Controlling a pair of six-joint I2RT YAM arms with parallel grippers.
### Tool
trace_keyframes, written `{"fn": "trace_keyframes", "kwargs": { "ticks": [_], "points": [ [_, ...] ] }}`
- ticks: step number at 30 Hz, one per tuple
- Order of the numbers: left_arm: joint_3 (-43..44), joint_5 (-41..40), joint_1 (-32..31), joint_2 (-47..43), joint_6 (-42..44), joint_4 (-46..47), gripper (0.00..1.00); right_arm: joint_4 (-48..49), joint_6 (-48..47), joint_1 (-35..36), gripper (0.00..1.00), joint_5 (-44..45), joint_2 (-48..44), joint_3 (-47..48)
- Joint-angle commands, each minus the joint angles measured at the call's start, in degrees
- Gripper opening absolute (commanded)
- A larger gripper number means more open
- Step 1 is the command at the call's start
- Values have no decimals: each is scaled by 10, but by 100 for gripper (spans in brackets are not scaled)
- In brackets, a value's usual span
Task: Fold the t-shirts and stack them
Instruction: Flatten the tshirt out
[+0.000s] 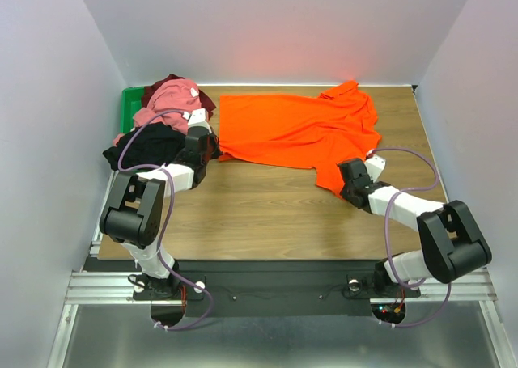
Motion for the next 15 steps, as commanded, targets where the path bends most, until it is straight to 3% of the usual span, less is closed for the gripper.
{"fn": "trace_keyframes", "kwargs": {
  "ticks": [1, 15],
  "points": [
    [-9, 5, 5, -26, -3, 33, 0, 10, 4, 2, 0, -32, -18, -6],
    [-51, 8, 5, -102, -20, 24, 0, -80, -28, 1, 1, 52, -241, 8]
  ]
}}
